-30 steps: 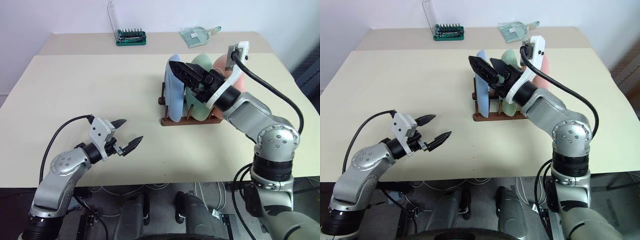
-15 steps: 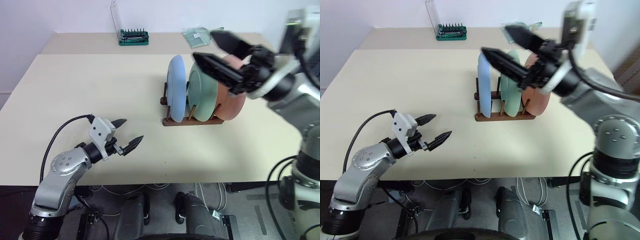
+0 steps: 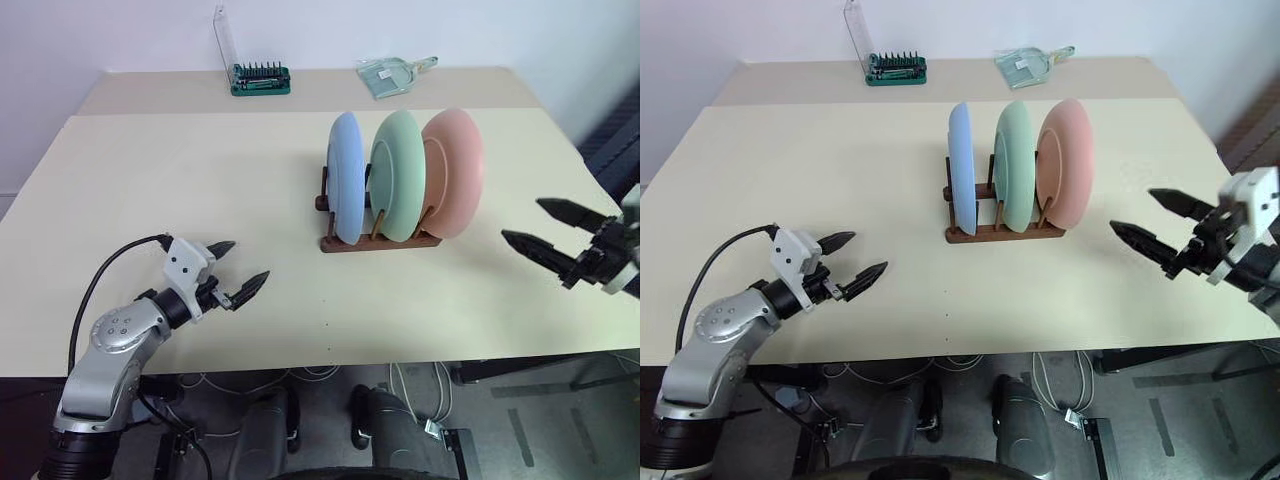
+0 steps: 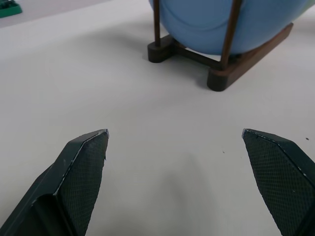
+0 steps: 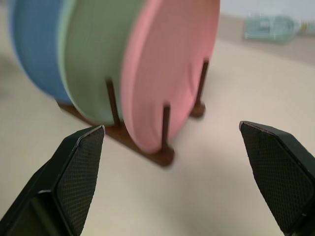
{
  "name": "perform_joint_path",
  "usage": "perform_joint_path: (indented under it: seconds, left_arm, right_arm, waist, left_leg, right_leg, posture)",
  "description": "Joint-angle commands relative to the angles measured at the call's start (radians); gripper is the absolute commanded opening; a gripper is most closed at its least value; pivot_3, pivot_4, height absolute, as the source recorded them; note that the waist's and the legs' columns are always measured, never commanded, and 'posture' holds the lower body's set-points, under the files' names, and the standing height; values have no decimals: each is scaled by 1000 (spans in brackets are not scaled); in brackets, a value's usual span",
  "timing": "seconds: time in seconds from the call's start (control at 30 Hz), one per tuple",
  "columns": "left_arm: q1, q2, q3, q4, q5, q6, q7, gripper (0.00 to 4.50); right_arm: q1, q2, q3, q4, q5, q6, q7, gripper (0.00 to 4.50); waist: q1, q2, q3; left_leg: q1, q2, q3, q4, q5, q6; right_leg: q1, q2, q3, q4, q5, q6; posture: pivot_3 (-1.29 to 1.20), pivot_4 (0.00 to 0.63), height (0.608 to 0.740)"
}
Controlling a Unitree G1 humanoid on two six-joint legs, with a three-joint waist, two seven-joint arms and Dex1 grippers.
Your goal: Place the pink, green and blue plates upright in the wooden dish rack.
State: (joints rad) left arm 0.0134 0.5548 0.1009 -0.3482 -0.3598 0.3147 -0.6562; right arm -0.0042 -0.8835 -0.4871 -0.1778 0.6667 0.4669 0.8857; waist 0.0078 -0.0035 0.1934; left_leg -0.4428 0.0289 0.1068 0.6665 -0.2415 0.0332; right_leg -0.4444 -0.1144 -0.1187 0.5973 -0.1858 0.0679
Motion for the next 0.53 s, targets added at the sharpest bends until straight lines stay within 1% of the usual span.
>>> perform_joint_path:
  seconds: [0.03, 0.13, 0.3, 0.53]
  left_arm:
    - [-12, 3, 10, 5, 14, -23, 3, 4500]
    - [-15, 6, 17, 22, 19, -31, 3, 4500]
    - [23, 15, 37, 18, 19, -44, -1, 4500]
    - [44, -4, 31, 2, 25, -45, 23, 4500]
  right_arm:
    - [-42, 22, 41, 80, -76, -83, 3, 4478]
    - [-84, 44, 78, 151, -113, -131, 17, 4478]
    - [-86, 104, 118, 192, -156, -190, 12, 4478]
    - [-147, 119, 152, 282, -187, -211, 21, 4478]
  waist:
    - [3, 1, 0]
    - [5, 1, 0]
    - [6, 1, 0]
    - [5, 1, 0]
  left_leg:
    - [0, 0, 0, 0, 0, 0]
    - [-1, -1, 1, 0, 0, 0]
    - [-1, -1, 0, -1, 0, 0]
    - [0, -1, 1, 0, 0, 0]
  right_leg:
    - [0, 0, 0, 0, 0, 0]
    - [-1, 0, 0, 0, 0, 0]
    - [0, 1, -1, -1, 0, 0]
    - [0, 1, -1, 0, 1, 0]
  posture:
    - [0, 150, 740]
    - [0, 150, 740]
    - [0, 150, 740]
    - [0, 150, 740]
